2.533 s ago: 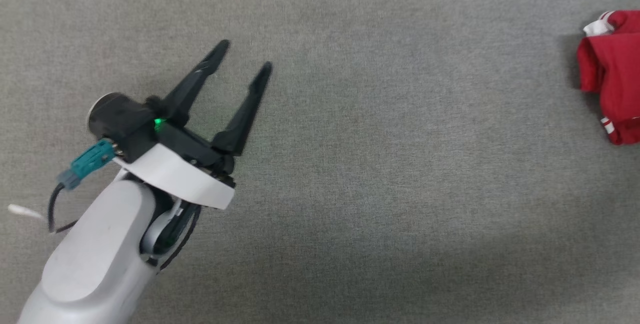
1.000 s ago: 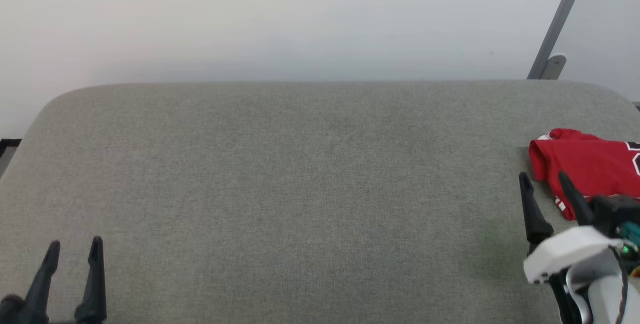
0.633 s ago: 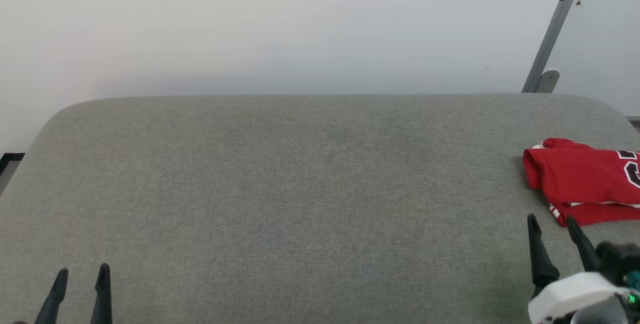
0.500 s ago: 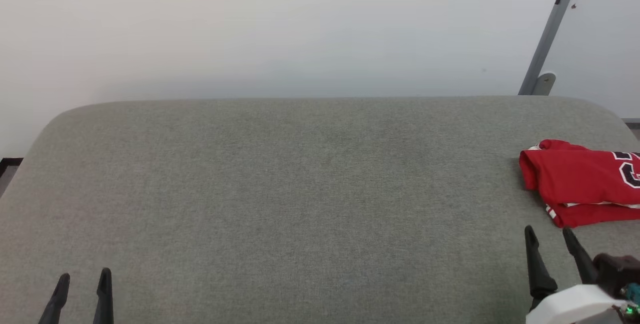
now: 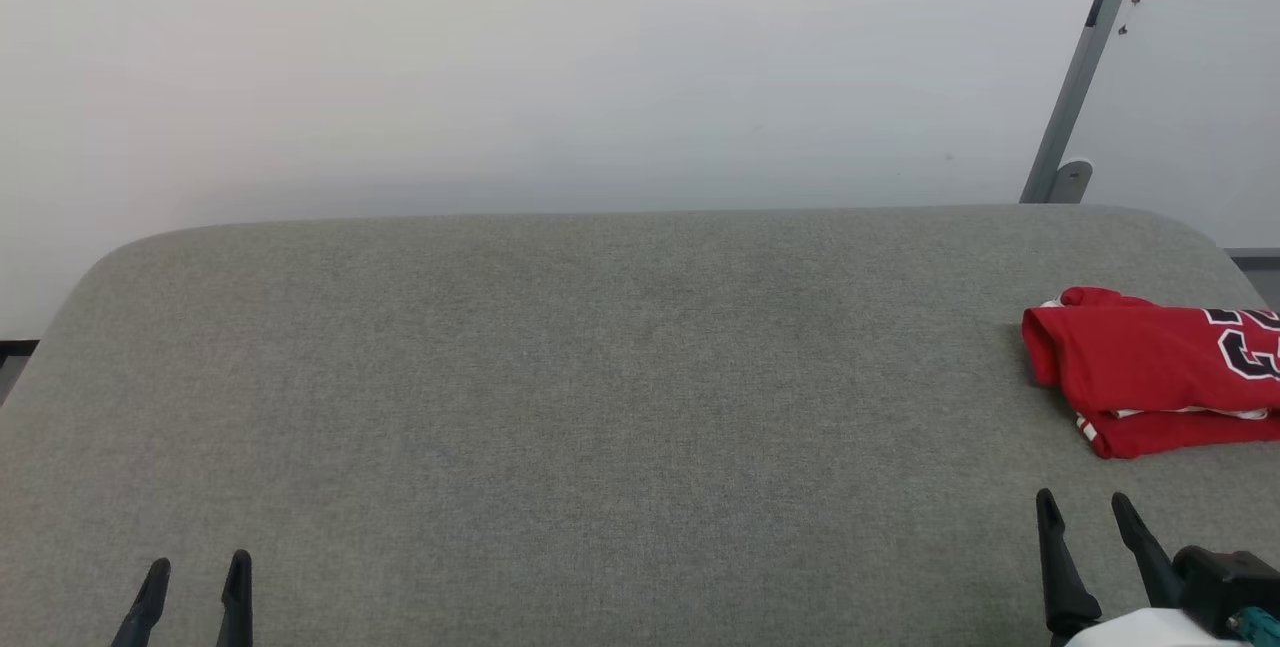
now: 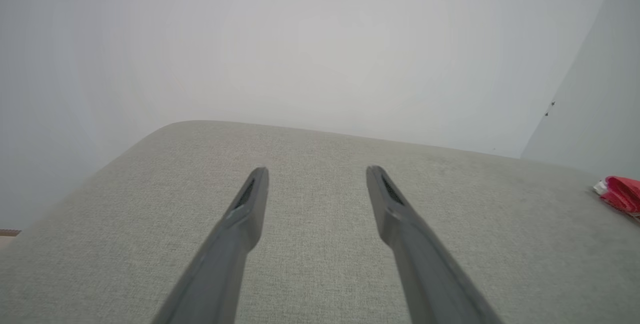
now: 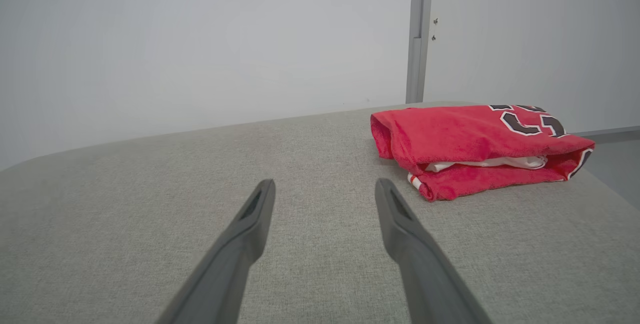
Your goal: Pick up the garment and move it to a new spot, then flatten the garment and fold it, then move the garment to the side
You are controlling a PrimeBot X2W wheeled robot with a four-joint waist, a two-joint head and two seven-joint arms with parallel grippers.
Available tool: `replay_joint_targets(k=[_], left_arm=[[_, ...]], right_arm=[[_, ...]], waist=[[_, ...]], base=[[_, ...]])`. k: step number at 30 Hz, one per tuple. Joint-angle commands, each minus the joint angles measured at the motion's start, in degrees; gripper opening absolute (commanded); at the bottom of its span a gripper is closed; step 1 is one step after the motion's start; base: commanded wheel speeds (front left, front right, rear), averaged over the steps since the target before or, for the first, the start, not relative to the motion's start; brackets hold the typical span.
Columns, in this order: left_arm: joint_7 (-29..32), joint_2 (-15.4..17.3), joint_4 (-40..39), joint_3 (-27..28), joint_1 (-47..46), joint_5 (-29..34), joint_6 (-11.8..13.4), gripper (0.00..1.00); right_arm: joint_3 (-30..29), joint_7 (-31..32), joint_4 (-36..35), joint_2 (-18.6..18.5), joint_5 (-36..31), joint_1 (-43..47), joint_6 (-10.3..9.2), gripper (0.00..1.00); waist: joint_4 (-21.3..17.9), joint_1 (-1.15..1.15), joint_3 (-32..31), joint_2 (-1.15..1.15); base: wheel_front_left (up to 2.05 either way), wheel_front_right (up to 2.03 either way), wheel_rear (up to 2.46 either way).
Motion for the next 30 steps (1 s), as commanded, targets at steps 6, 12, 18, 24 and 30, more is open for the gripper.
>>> replay_joint_targets(k=[6, 12, 18, 24, 30], left_arm=[[-0.3, 0.3, -0.2, -0.5, -0.1, 0.0, -0.1, 1.00], [-0.3, 0.2, -0.4, -0.8, -0.1, 0.2, -0.1, 1.00], [0.0, -0.1, -0.2, -1.0, 0.0, 0.0, 0.0, 0.00], [1.1, -1.9, 1.7, -1.3, -0.8, -3.3, 0.0, 0.00], [2.8, -2.9, 2.7, -1.0, -2.9, -8.6, 0.0, 0.00]], right_arm=[[0.1, 0.4, -0.9, 0.6, -0.2, 0.9, -0.10, 1.00], [0.1, 0.6, -0.9, 0.8, -0.1, 1.0, -0.10, 1.00], [-0.1, 0.7, -0.5, 1.0, -0.1, 0.6, 0.01, 0.00], [-0.7, 1.9, 1.4, 1.3, 3.5, 0.2, 0.02, 0.00], [-0.5, 3.1, 1.1, 1.4, 10.0, -0.7, 0.01, 0.00]], waist=[[-0.1, 0.00, -0.1, 0.00], [-0.1, 0.00, -0.2, 0.00], [0.0, 0.00, -0.2, 0.00], [-0.1, 0.00, 0.0, 0.00], [-0.2, 0.00, 0.3, 0.00]], base=[[0.00, 0.00, 0.00], [0.00, 0.00, 0.00], [0.00, 0.00, 0.00], [0.00, 0.00, 0.00], [0.00, 0.00, 0.00]])
